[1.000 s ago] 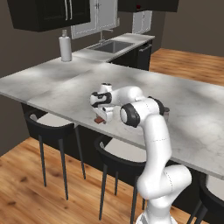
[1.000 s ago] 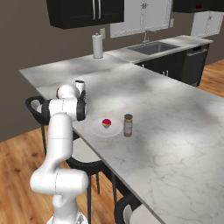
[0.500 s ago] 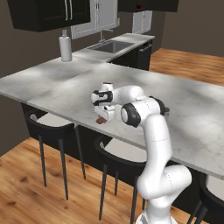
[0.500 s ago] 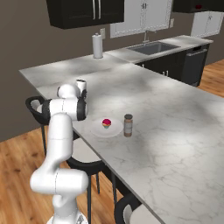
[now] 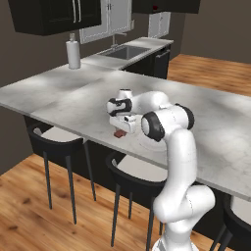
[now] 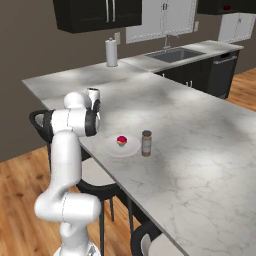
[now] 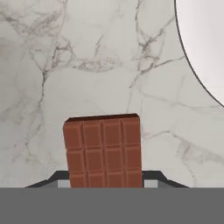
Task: Take the cinnamon bottle from the cabinet and place it on the dining table, next to the plate with the cupcake. Then take the chocolate from the dining counter and place it on the cupcake plate.
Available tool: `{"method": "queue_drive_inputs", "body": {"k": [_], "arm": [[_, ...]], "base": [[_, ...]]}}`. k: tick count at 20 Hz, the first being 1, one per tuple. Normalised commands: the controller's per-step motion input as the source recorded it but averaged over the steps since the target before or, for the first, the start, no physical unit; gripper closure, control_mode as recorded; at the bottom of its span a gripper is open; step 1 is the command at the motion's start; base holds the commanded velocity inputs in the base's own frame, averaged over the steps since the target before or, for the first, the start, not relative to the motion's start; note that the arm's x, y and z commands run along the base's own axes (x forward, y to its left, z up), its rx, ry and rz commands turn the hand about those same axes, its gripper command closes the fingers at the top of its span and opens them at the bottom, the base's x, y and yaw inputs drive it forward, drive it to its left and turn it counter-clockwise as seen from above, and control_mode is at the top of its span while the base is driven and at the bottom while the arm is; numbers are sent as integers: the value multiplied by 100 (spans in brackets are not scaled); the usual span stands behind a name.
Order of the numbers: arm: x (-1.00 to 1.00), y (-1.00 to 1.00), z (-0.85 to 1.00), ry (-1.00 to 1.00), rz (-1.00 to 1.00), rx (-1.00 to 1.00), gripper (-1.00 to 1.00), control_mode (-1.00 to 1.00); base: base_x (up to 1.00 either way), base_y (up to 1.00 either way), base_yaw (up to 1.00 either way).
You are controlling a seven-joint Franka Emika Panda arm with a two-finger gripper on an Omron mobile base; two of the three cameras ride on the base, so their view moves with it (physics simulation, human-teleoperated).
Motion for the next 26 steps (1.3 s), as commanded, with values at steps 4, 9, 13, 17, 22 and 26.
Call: {"method": "queue_drive_inputs", "body": {"k": [4,9,13,17,22,26], "arm": [[-52,-39,18,-19,27,0,100,-100],[-49,-51,9,-19,36,0,100,-100],[-33,-50,0,-15,51,0,100,-100],[-20,-41,0,-14,56,0,100,-100],[-12,-33,0,-5,52,0,100,-100],[0,-19,2,0,47,0,100,-100]], "base": [[0,0,0],[0,0,0],[0,0,0],[0,0,0],[0,0,0],[0,0,0]]}}
